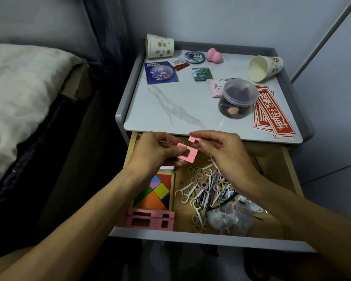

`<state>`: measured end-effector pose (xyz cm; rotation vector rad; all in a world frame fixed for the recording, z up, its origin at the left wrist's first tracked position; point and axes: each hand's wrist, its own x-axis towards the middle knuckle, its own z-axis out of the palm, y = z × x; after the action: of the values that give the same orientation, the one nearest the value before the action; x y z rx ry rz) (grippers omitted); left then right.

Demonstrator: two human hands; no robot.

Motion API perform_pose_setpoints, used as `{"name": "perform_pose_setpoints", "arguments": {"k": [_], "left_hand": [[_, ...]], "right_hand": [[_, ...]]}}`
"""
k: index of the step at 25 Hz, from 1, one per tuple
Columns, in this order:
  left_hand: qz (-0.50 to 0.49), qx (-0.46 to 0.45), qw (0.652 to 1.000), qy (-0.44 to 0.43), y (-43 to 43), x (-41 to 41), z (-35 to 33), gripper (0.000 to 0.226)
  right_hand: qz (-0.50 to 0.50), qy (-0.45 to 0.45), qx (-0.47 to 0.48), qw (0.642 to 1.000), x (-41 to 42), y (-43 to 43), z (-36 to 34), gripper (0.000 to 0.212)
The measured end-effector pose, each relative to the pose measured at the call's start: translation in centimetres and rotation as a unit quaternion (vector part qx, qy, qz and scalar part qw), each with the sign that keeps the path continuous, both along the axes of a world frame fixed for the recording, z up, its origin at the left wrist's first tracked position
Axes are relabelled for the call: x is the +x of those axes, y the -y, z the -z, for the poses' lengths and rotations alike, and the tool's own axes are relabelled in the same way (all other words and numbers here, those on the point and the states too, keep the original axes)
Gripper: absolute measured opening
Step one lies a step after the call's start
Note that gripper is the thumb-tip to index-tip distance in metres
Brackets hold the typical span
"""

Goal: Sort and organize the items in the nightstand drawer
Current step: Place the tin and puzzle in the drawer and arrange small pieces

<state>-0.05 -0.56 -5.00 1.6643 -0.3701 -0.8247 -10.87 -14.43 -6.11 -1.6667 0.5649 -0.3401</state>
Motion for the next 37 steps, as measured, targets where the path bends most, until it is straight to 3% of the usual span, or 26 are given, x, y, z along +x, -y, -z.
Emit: {"name": "perform_pose_setpoints", "arguments": {"k": [15, 20, 26, 37], "left_hand": [[-0.001, -0.021, 0.998, -0.062, -0.1, 0.0, 0.5, 0.008], [-0.006, -0.035, 0.999, -0.032, -0.2, 0.0, 0.5, 0.012], [-0.022, -0.050, 0.998, 0.001, -0.2, -0.1, 0.4, 0.012], [-0.028, -0.045, 0.998, 0.044, -0.3, 0.0, 0.5, 0.012]], "right_hand": [[-0.027, 0.016, -0.025, 0.999, 0.2, -0.4, 0.1, 0.020], [-0.029, 0.016, -0.043, 0.999, 0.0, -0.5, 0.0, 0.023], [-0.034, 0.008, -0.197, 0.980, -0.2, -1.0, -0.2, 0.029], [-0.049, 0.008, -0.222, 0.974, -0.1, -1.1, -0.2, 0.032]]}}
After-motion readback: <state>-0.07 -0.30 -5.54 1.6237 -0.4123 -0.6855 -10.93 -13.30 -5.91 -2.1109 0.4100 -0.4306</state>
